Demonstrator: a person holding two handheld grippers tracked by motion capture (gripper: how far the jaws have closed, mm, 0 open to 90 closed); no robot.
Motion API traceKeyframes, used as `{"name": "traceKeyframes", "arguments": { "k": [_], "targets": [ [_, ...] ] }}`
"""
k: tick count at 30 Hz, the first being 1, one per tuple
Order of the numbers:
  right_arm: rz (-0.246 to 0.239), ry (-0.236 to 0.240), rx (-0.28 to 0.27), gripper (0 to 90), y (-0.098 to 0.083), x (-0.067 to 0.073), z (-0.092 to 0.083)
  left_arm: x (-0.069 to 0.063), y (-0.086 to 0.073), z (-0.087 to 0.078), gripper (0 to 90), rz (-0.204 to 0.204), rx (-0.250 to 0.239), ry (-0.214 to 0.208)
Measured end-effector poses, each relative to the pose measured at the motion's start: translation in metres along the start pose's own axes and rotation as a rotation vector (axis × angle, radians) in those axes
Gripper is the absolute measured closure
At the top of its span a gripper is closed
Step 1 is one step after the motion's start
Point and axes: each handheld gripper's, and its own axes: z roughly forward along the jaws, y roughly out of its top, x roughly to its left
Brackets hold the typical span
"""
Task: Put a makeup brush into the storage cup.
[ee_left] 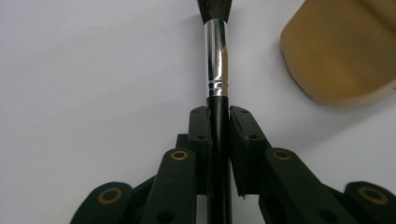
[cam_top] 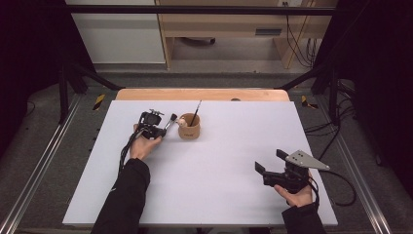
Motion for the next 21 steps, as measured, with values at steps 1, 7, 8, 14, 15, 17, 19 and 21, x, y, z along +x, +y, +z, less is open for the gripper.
{"name": "traceKeyframes", "arguments": {
  "k": [1,7,8,14,15,17,19,21],
  "targets": [
    [0.001,0.001,0.000,8.6,0.000,0.000,0.000,0.001,0.000,-0.004,79.3,0.004,-0.007,0.003],
    [0.003,0.006,-0.005,8.6,0.001,0.001,-0.001,0.006,-0.001,-0.027,79.3,0.012,-0.041,0.004],
    [-0.001,0.005,-0.005,8.6,0.001,0.001,-0.001,0.006,-0.002,-0.031,79.3,0.013,-0.053,0.002],
    [0.000,0.015,-0.016,8.7,0.004,0.003,-0.002,0.007,-0.013,-0.055,79.3,0.020,-0.121,-0.009],
    [0.006,0.014,-0.014,8.7,0.005,0.005,-0.002,0.006,-0.014,-0.059,79.3,0.021,-0.133,-0.005],
    [0.006,0.019,-0.013,8.7,0.006,0.006,-0.002,0.006,-0.016,-0.068,79.3,0.036,-0.150,-0.003],
    [0.004,0.019,-0.015,8.8,0.006,0.007,-0.002,0.004,-0.018,-0.075,79.3,0.035,-0.177,-0.005],
    [0.002,0.020,-0.016,8.8,0.006,0.007,-0.002,0.001,-0.020,-0.083,79.3,0.041,-0.204,-0.003]
  ]
}}
